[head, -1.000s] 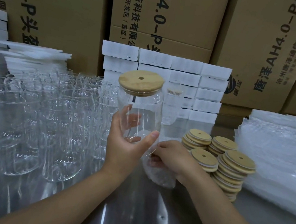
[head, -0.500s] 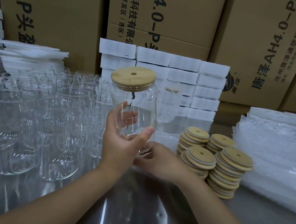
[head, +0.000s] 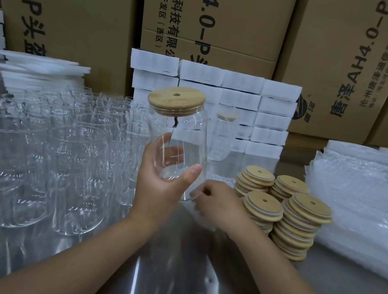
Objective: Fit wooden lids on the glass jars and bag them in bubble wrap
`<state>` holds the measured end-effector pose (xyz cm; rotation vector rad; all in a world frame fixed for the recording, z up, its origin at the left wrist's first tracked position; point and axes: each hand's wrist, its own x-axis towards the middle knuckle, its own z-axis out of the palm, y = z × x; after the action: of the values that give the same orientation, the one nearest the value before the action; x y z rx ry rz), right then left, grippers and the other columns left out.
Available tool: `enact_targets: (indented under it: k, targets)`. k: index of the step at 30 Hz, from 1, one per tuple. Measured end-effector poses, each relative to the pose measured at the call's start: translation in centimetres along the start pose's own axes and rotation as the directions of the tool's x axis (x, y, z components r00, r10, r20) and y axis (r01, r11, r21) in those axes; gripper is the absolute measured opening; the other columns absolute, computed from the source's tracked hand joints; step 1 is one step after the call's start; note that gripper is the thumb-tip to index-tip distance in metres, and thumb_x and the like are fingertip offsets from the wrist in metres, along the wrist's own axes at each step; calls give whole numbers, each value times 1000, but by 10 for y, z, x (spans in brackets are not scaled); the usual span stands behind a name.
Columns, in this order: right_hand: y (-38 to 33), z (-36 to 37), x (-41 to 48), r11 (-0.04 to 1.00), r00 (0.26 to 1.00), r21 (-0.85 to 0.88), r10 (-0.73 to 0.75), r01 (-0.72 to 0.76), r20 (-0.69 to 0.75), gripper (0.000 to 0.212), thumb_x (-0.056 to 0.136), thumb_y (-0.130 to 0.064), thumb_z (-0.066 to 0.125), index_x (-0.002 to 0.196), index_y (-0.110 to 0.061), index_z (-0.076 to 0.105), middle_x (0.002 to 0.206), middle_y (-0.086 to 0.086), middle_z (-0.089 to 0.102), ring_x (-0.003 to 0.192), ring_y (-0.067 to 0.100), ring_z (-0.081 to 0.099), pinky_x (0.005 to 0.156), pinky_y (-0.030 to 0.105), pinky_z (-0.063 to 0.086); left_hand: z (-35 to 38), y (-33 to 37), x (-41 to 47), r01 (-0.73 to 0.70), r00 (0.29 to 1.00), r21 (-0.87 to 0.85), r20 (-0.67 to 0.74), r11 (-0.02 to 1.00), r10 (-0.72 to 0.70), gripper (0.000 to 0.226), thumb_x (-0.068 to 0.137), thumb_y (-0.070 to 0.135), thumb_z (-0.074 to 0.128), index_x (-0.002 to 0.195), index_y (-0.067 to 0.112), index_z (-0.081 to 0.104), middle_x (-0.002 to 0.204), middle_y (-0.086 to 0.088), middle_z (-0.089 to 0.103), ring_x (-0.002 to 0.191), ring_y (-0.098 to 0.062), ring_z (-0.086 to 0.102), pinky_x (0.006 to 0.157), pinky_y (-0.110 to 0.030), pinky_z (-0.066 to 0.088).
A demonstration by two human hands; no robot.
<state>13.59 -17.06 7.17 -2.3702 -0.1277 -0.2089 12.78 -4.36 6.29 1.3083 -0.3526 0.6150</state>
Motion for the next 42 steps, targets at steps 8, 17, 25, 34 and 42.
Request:
enact_targets:
  k: [8, 17, 25, 34, 42]
  targets:
    - [-6, -7, 1, 838, 987, 536, 151, -103, -47, 16, 94, -24, 60, 81, -15, 64, 72, -1, 57, 62, 9, 51, 53, 16, 44, 1, -1, 1, 88, 994, -39, 61, 995, -86, 69, 54, 51, 72, 117, 38, 49, 109, -3, 64, 103, -16, 66, 93, -57, 51]
    - [-11, -10, -1, 809, 974, 586, 104, 36, -203, 15, 95, -19, 55, 90, -13, 68, 64, -3, 54, 55, 9, 46, 56, 24, 40, 3, -2, -2, 91, 995, 84, 43, 992, -95, 86, 49, 61, 71, 126, 33, 46, 110, 7, 64, 104, -8, 64, 95, -44, 53]
    - [-9, -7, -2, 889, 951, 437, 7, 135, -308, 23, 93, -17, 53, 95, -30, 72, 73, -17, 66, 51, -6, 50, 56, 15, 41, 3, -7, -3, 81, 995, 174, 50, 981, -91, 75, 46, 61, 76, 112, 56, 41, 118, 19, 57, 115, 9, 52, 98, -32, 49]
    - [-12, -7, -5, 853, 927, 454, -85, 258, -366, 56, 76, -74, 24, 83, -36, 64, 108, -2, 63, 99, 7, 55, 88, 36, 44, 2, -11, -4, 61, 989, 164, 124, 985, -82, 74, 57, 50, 86, 114, 54, 40, 125, 28, 50, 113, 19, 46, 92, -18, 44]
    - [-8, 1, -7, 928, 915, 255, -167, 271, -366, 79, 46, -75, 65, 115, -45, 42, 100, -22, 59, 88, -2, 59, 78, 27, 50, 3, -12, -1, 52, 981, 244, 171, 968, -95, 88, 63, 20, 89, 136, 32, 41, 134, 14, 42, 122, 6, 45, 100, -29, 48]
